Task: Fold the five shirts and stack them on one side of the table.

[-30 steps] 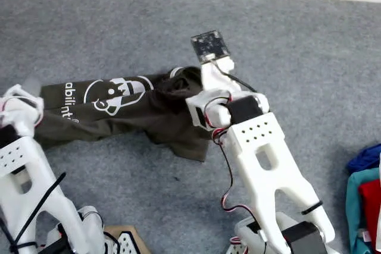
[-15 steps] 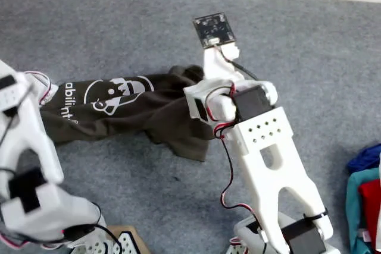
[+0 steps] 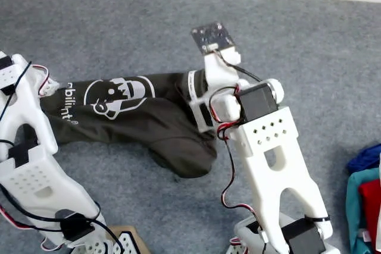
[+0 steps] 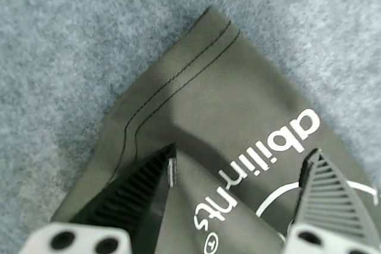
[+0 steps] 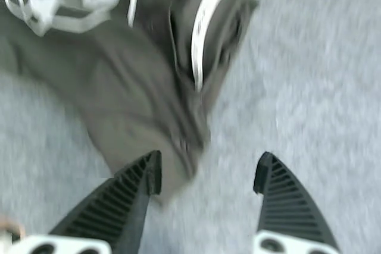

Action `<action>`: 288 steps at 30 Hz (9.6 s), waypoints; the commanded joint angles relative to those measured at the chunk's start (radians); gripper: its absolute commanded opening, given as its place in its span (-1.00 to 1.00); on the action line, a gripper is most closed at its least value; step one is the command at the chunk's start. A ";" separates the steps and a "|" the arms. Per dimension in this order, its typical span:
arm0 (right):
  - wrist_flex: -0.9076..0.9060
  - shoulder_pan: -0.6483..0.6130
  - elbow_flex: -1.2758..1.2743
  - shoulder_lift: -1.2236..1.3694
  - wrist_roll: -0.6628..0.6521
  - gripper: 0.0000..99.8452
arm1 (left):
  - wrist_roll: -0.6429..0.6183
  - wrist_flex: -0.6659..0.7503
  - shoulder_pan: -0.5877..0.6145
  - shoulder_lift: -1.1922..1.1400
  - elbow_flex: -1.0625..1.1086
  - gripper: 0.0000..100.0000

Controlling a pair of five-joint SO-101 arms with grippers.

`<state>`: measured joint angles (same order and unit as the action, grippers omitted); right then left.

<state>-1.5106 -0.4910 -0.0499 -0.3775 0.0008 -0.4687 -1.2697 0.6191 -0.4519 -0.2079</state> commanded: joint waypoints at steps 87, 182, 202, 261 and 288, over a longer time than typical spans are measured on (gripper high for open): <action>1.078 0.211 0.302 0.961 0.061 -0.99 | -0.166 0.509 -0.018 -0.219 -0.084 -0.99; 0.147 0.054 0.033 0.291 -0.206 -0.28 | -0.091 -0.005 -0.133 0.255 0.306 0.10; 0.530 0.008 -0.547 0.031 -0.206 -0.28 | -0.092 0.460 -0.038 0.277 0.518 0.09; 0.947 -0.031 -0.694 0.119 -0.178 -0.96 | -0.376 0.594 -0.128 0.180 0.579 0.09; 0.776 0.101 0.418 0.923 -0.250 -0.96 | -0.376 0.594 -0.128 0.180 0.582 0.09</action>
<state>-0.7142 -0.4204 0.1818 0.4956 -0.2447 -0.8416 -0.6974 0.5102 -0.2662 0.3859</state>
